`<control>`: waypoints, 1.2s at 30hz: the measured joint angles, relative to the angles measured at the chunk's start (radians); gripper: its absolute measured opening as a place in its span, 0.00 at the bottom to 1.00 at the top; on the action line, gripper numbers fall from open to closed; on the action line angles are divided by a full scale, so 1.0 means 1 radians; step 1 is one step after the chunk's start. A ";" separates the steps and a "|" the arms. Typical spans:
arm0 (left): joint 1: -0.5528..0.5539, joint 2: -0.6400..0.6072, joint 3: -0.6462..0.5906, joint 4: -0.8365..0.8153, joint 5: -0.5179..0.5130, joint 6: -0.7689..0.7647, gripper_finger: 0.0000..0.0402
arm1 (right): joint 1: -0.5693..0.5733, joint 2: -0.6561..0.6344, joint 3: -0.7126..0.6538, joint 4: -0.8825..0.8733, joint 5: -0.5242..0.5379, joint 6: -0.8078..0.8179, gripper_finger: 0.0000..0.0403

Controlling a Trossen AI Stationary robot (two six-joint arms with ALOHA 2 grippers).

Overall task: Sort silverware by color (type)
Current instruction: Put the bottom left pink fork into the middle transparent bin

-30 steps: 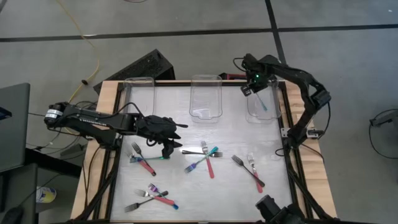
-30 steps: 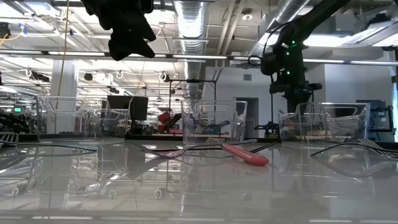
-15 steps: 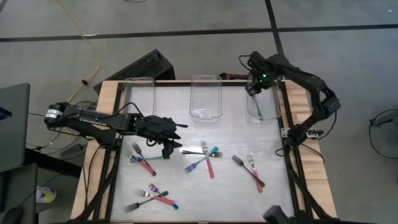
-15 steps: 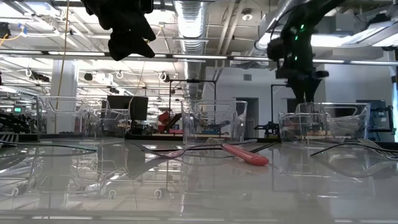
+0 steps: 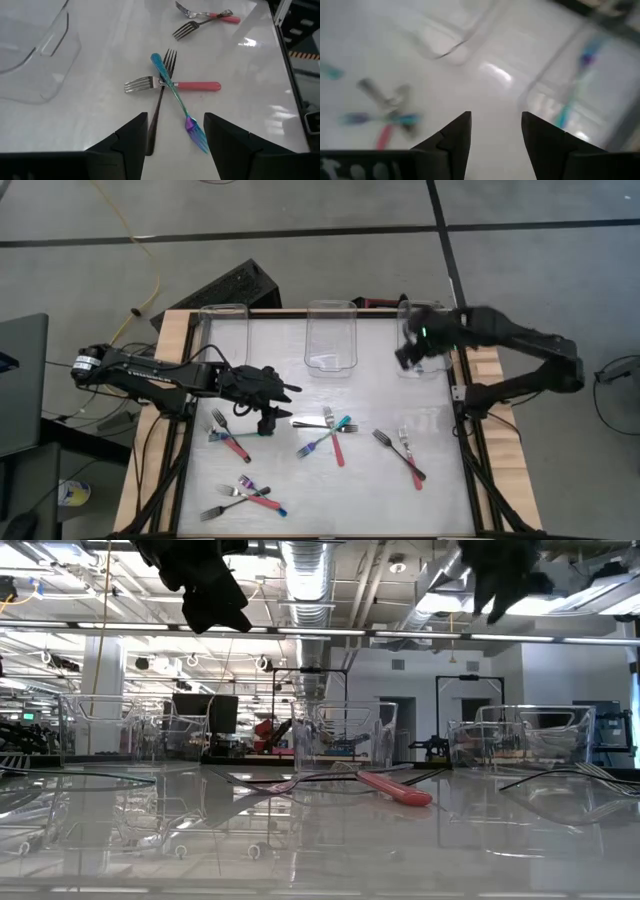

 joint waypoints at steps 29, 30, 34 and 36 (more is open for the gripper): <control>-0.385 0.125 0.000 -0.330 0.197 -0.744 0.44 | 0.917 0.065 0.000 0.159 0.270 -0.157 0.48; -0.432 0.125 0.000 -0.285 0.185 -0.765 0.44 | 0.918 0.056 0.000 0.156 0.274 -0.158 0.48; -0.612 0.128 0.000 -0.183 0.026 -0.802 0.44 | 0.918 0.041 0.000 0.164 0.282 -0.149 0.48; -0.677 0.132 0.000 -0.188 -0.072 -0.770 0.44 | 0.918 0.041 0.000 0.177 0.307 -0.145 0.48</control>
